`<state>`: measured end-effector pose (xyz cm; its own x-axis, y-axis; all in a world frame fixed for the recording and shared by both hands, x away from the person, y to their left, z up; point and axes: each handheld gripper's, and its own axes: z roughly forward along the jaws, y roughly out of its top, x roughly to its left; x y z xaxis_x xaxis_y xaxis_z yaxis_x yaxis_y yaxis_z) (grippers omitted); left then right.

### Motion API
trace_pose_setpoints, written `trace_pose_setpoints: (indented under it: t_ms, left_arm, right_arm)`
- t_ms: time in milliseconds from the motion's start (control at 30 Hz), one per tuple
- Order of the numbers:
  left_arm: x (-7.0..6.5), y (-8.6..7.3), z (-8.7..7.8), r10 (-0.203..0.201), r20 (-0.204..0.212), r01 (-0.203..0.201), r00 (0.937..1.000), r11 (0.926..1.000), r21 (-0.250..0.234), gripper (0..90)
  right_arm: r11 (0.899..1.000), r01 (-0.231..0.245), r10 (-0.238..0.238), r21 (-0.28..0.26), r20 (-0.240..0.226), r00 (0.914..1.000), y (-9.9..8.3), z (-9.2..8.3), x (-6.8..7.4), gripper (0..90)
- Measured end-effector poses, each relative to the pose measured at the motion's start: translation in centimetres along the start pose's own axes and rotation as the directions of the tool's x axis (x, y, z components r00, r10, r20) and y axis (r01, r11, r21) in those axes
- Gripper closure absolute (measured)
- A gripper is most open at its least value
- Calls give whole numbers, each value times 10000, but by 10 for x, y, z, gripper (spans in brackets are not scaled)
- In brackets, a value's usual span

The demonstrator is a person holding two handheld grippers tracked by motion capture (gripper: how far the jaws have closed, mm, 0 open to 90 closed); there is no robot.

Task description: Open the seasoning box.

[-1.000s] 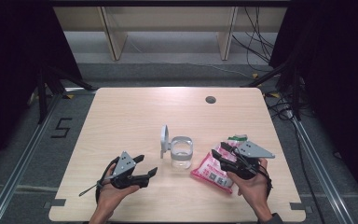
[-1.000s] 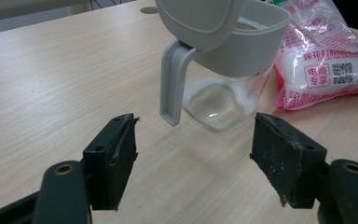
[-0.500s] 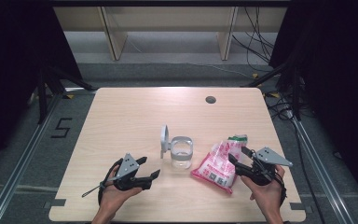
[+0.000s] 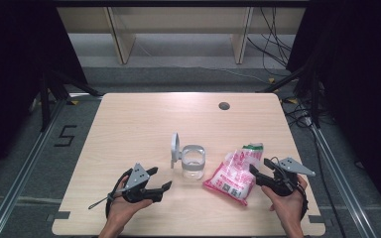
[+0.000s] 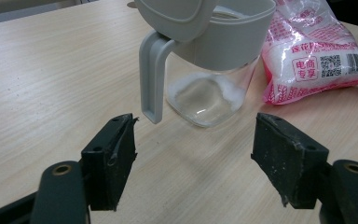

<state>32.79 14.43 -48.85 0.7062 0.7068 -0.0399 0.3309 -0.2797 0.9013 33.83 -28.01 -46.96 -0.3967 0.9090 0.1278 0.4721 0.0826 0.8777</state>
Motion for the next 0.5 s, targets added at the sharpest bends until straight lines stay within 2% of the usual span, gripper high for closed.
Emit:
trace_pose_setpoints:
  t_ms: [33,67,100,167,200,233,267,300,333,367,400,433,467,500]
  left_arm:
    - [0,0,0,3,1,-3,10000,10000,46,293]
    - [0,0,1,-38,37,38,10000,10000,10,293]
    - [1,-1,2,-88,52,88,9999,10000,12,293]
    - [3,-1,1,-51,-105,52,9999,9999,93,292]
    - [4,-1,1,-128,-64,129,9999,9999,88,292]
    - [5,-1,1,-141,-94,141,9999,9999,37,292]
    - [4,-1,2,-299,-45,299,9995,9995,-70,292]
    - [5,-1,1,-268,-58,268,9996,9996,28,292]
    - [5,-1,2,-334,-16,334,9994,9994,-87,292]
    - [5,-1,2,-265,-10,265,9996,9996,1,292]
    - [5,-1,3,-268,3,268,9996,9996,-4,292]
    - [5,-1,3,-243,19,243,9997,9997,-12,292]
    - [4,-1,4,-272,16,272,9996,9996,-40,291]
    - [3,-1,4,-292,25,292,9996,9996,-7,292]
  right_arm:
    - [10000,42,-42,13,-64,10000,0,1,-1,374]
    - [10000,-31,30,78,65,10000,-1,2,-1,372]
    - [9999,133,-132,63,-105,9999,-1,4,-3,371]
    - [9999,126,-126,64,-38,9999,-1,6,-4,371]
    - [9995,290,-291,134,77,9995,-1,8,-4,371]
    - [10000,28,-27,95,-69,10000,0,9,-3,370]
    - [9997,230,-230,128,-17,9997,0,12,-5,369]
    - [9996,126,-123,269,-91,9999,1,13,-5,368]
    - [9993,129,-125,351,-121,9998,1,14,-5,367]
    - [9990,229,-229,388,-15,9997,0,17,-6,367]
    - [9993,165,-160,342,-143,9998,1,18,-6,367]
    - [9995,111,-110,311,-30,9999,0,20,-5,367]
    - [9983,-256,262,522,-100,9996,0,19,-3,365]
    - [9987,200,-197,476,-68,9998,1,21,-8,363]
